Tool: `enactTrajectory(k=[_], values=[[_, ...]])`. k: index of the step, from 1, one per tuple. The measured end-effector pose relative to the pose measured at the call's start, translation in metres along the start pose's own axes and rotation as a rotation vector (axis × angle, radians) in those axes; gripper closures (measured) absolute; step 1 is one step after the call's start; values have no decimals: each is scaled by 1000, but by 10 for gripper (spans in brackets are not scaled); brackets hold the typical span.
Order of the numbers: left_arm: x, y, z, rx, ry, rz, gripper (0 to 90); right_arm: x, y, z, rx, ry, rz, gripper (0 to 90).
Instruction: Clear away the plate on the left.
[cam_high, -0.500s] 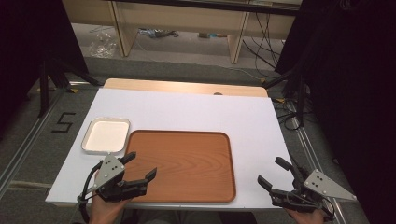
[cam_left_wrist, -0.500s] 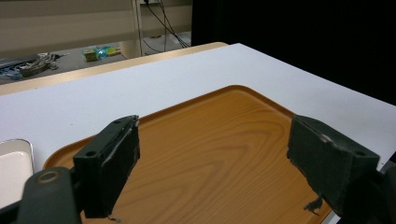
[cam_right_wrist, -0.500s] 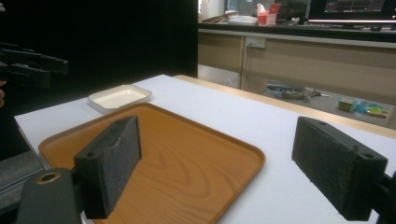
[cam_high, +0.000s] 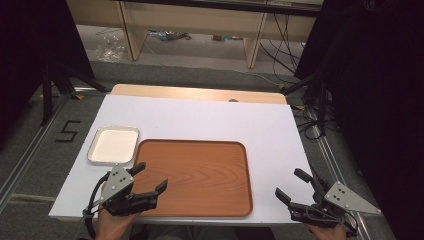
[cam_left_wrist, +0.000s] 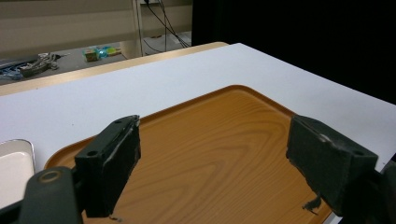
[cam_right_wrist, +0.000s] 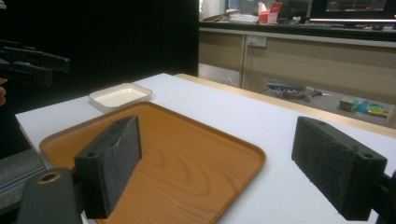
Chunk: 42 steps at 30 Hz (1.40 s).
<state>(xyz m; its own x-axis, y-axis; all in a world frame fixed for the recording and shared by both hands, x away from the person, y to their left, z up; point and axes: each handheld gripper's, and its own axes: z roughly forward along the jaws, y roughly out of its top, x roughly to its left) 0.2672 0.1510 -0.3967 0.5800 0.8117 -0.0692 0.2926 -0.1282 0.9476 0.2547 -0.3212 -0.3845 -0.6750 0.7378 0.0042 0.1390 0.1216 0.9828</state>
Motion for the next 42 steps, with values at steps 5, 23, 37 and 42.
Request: enactTrajectory(k=[5,23,37,42], values=[[3,1,0,-1,5,-6,175,1,0,-1,14,-4,18,167],[27,2,8,31,65,-30,183,1,0,1,9,4,1,168],[59,2,23,59,196,-17,192,1,0,1,13,8,-2,169],[75,0,28,79,231,-42,193,1,0,1,16,9,-1,169]])
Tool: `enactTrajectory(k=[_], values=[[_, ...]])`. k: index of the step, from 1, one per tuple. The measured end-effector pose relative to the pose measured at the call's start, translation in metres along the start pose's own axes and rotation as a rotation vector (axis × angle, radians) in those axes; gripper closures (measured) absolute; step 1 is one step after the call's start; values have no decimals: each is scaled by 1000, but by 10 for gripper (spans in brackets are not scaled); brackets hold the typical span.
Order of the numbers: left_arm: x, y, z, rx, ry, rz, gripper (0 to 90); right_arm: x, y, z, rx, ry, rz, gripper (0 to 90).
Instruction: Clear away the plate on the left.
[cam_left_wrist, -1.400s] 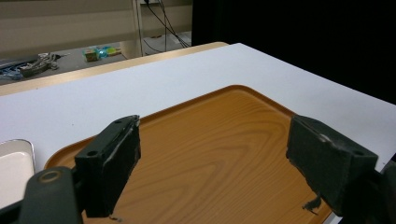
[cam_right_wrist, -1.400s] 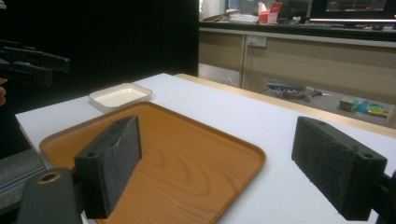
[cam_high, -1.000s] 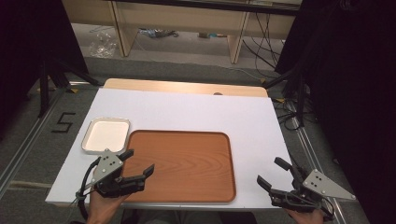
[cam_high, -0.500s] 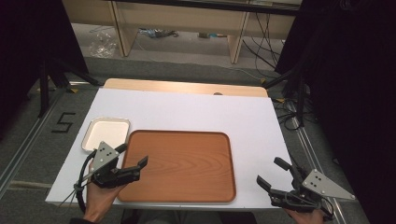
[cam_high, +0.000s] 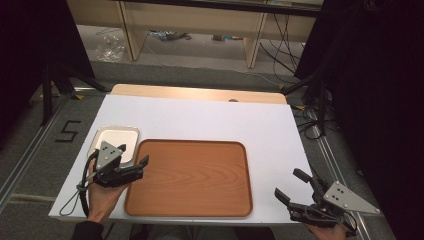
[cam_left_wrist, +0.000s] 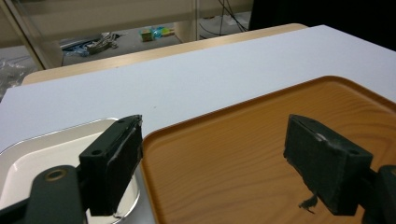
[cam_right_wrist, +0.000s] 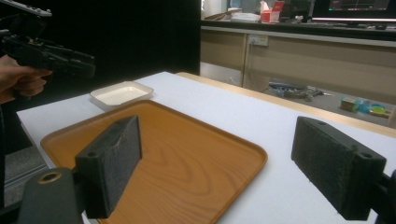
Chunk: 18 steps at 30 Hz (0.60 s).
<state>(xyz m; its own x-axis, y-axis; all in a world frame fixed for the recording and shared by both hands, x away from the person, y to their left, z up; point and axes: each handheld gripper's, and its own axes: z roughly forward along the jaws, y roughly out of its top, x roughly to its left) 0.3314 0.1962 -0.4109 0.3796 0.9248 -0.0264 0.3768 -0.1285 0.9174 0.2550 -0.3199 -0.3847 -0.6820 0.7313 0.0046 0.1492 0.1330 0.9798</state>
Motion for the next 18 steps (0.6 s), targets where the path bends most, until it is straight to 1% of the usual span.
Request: enactTrajectory(k=[1,2,3,4,5,7,9,10,11,12,13,14,15,18], values=[[6,0,2,6,18,-3,195,0,0,0,-1,1,-1,169],[6,0,2,6,18,-3,195,0,0,0,0,2,-1,169],[13,-1,4,13,32,-10,195,0,0,0,0,2,-2,169],[13,-1,4,13,32,-10,195,0,0,0,0,2,-2,169],[19,-2,6,20,45,-28,195,0,0,0,0,2,-1,169],[25,-2,8,25,52,-44,194,0,0,0,1,2,-1,169],[27,-3,9,28,59,-44,195,0,0,0,0,3,-3,169],[32,-3,10,36,71,-49,195,0,0,0,0,3,-3,170],[35,-4,11,35,78,-52,195,0,0,0,2,3,-1,170],[35,-4,11,35,78,-52,195,0,0,0,1,3,-2,169],[38,-3,11,49,91,-45,195,0,0,0,1,3,-2,169],[44,-4,12,53,108,-57,195,0,0,0,2,3,-2,169],[44,-4,12,53,108,-57,195,0,0,0,2,3,-1,169],[57,-5,14,67,128,-80,197,0,0,0,3,3,-1,170]])
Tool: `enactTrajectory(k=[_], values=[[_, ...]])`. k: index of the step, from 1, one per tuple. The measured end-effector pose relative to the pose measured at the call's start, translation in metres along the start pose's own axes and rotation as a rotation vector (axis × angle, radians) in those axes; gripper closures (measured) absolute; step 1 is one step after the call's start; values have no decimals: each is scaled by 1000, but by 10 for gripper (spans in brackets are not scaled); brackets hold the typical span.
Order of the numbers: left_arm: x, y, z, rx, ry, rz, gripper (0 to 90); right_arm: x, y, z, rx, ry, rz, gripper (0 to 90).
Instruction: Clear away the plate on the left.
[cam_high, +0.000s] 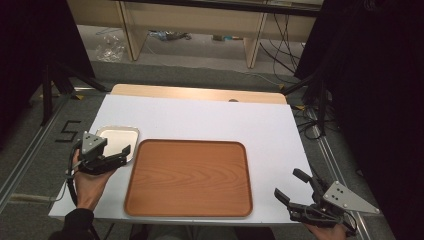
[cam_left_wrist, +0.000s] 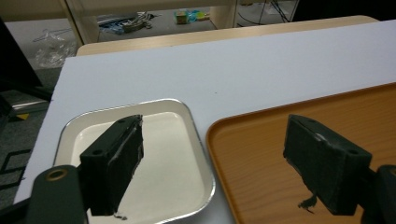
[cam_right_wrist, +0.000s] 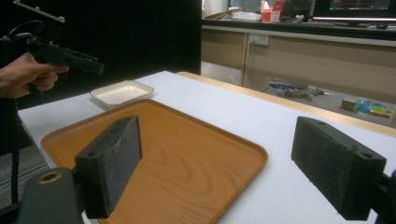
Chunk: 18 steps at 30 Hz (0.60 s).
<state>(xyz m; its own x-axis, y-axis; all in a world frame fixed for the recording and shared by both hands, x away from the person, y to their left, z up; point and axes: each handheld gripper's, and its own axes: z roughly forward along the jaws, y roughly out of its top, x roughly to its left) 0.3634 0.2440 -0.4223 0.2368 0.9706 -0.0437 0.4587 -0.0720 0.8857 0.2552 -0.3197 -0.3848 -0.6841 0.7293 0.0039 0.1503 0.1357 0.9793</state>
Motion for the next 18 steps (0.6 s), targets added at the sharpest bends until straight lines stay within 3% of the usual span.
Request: enactTrajectory(k=[9,18], values=[[25,-1,8,12,61,-41,211,0,0,0,0,0,-1,170],[46,-3,12,42,85,-92,213,0,0,0,1,2,-1,170]])
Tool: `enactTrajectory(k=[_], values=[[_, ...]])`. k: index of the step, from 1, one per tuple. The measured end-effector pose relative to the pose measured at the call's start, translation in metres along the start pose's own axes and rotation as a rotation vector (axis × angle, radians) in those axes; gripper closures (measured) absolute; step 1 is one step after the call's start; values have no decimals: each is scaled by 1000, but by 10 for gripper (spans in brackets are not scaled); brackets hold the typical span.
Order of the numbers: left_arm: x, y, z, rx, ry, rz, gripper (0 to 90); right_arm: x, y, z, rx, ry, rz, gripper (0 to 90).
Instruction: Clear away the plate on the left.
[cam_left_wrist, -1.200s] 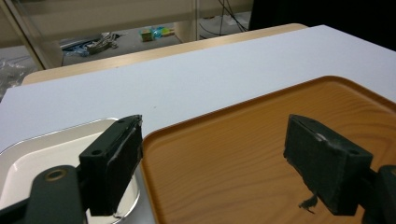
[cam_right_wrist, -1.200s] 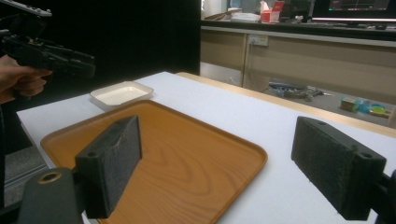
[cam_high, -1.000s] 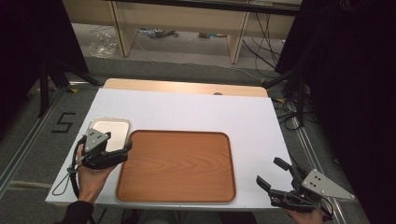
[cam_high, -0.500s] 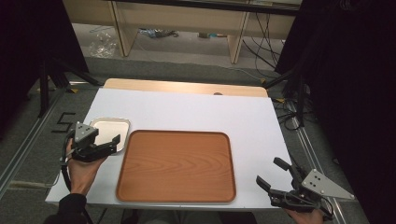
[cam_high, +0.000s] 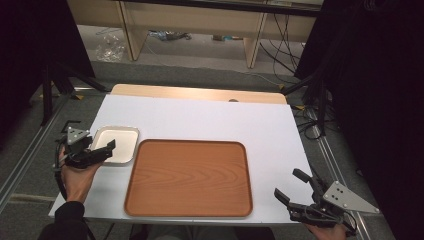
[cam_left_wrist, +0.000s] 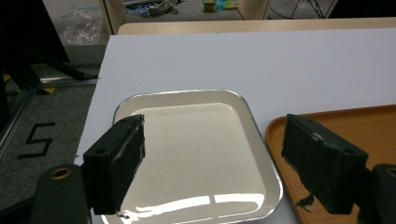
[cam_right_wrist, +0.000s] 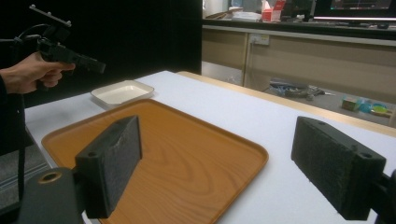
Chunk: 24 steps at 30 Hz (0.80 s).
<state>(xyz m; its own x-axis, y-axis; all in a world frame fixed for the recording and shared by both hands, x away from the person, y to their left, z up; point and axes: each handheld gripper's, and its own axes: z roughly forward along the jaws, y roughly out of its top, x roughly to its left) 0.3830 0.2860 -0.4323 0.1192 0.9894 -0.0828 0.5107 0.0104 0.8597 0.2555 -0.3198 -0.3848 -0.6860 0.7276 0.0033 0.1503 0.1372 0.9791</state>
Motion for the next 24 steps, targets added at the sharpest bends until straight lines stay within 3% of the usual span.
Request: enactTrajectory(k=[10,13,17,24], values=[[25,-3,14,62,5,-46,256,0,0,0,1,3,1,171],[38,-5,18,79,16,-75,268,0,0,1,-18,-9,-2,171],[50,-8,21,86,14,-102,304,0,0,0,0,-3,-1,171],[59,-11,31,139,11,-106,379,0,0,1,-14,-6,-1,172]])
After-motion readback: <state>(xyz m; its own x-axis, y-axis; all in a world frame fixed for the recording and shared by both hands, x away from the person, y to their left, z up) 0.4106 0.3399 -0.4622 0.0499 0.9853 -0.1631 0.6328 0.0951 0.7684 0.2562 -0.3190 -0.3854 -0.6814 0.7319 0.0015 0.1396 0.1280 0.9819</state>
